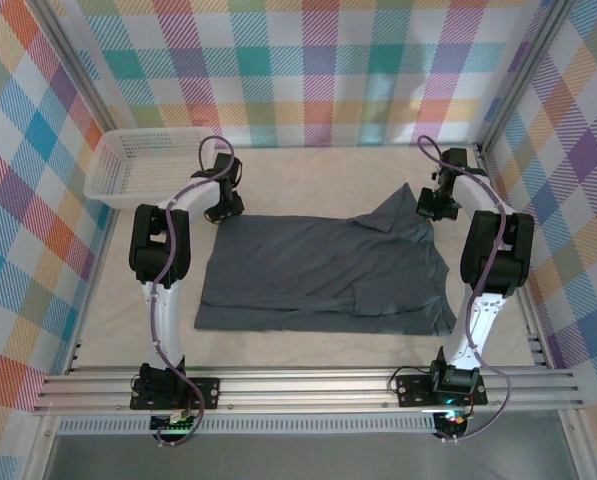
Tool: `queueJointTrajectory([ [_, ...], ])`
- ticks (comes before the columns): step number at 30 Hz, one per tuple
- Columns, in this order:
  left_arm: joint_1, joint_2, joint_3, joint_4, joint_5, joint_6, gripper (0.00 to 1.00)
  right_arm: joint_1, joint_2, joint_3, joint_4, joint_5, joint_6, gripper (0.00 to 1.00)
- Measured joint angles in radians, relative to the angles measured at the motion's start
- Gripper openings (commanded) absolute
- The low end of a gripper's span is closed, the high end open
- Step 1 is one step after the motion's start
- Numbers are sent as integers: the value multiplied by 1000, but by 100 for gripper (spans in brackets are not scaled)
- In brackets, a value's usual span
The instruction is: Fold the inside-out t-shirt
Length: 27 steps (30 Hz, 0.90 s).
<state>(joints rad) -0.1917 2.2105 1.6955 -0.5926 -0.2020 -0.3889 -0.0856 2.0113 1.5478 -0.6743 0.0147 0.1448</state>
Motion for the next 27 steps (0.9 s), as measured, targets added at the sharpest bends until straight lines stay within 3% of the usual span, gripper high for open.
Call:
queueJointTrajectory([
  [2, 0, 0, -4, 9, 0, -2, 1, 0, 0, 0, 0, 0, 1, 0],
  [10, 9, -42, -36, 1, 3, 0, 0, -6, 0, -15, 8, -8, 35, 0],
  [17, 19, -183, -117, -9, 3, -3, 0, -77, 1, -86, 23, -137, 110, 0],
  [27, 57, -207, -206, -8, 50, -26, 0, -130, -8, -114, 88, -363, 228, 0],
])
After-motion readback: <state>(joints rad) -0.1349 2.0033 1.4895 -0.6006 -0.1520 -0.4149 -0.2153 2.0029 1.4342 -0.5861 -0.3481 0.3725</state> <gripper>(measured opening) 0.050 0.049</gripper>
